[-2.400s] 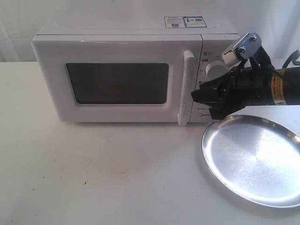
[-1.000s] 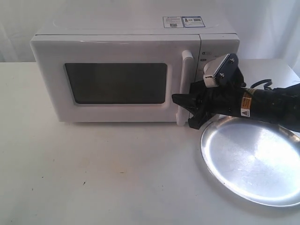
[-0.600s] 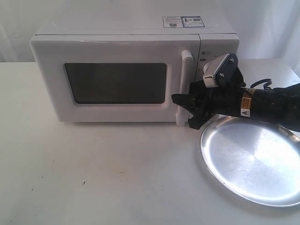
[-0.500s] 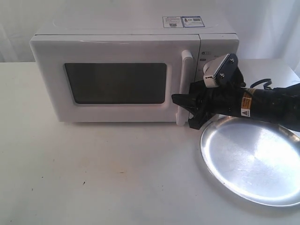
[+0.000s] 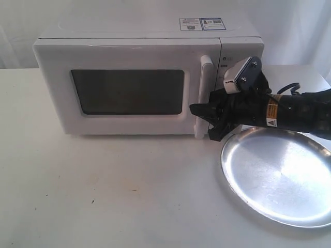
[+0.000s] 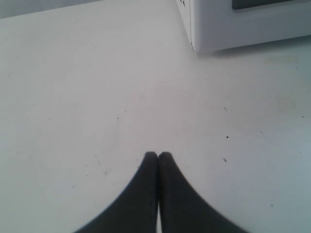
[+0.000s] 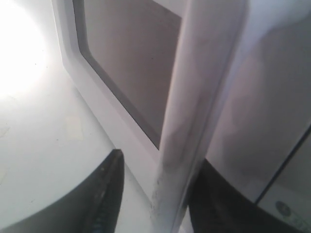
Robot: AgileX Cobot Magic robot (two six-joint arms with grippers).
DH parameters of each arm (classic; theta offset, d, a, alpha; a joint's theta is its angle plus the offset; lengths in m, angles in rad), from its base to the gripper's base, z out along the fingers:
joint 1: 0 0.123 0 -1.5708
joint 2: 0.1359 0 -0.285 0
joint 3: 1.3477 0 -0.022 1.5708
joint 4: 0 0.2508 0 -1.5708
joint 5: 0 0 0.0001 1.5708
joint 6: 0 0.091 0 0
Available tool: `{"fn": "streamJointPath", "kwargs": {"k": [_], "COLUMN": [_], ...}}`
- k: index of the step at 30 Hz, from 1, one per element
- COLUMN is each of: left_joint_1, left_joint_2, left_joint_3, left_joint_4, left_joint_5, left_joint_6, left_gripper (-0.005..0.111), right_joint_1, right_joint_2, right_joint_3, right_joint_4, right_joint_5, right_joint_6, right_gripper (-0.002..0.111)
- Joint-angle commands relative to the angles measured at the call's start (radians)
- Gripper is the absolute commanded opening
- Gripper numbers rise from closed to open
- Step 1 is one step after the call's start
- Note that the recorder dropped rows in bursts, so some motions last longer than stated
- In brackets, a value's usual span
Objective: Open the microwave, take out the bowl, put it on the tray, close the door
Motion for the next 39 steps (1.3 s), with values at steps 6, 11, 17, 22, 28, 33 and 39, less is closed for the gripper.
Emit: {"fn": "streamJointPath", "kwargs": {"k": [6,11,17,22,28,33,39], "left_joint_1": [-0.004,-0.004,-0.004,-0.004,-0.004,-0.004,-0.004], "left_joint_2": [-0.002,-0.002,-0.002,-0.002,-0.002,-0.002,-0.002], "left_joint_3": [-0.002,-0.002,-0.002,-0.002,-0.002,-0.002,-0.002], "left_joint_4": [-0.007,-0.007,-0.007,-0.007,-0.007,-0.007,-0.007], "left_joint_5": [0.001,0.001,0.001,0.001,0.001,0.001,0.001], "left_joint_6": [-0.004,-0.004,-0.004,-0.004,-0.004,-0.004,-0.004], "left_gripper": [0.0,0.0,0.0,0.0,0.0,0.0,0.0], "right_joint_1": [0.068,0.068,0.068,0.082,0.139,0.155,0.153], "right_joint_2": [-0.046,-0.049,-0.051,-0.104,-0.172,-0.178,-0.191], "right_joint_3": [-0.008,-0.008,-0.008,-0.008,-0.008,-0.008,-0.008], "right_joint_4": [-0.309,-0.334,-0.341,-0.396,-0.442,-0.442,-0.448], "right_joint_5": [-0.317,-0.317,-0.317,-0.317,-0.317,-0.317,-0.191], "right_joint_6": [-0.09,-0.09,-0.09,-0.054,-0.008,-0.008,0.047], "right_gripper": [0.0,0.0,0.0,0.0,0.0,0.0,0.0]}}
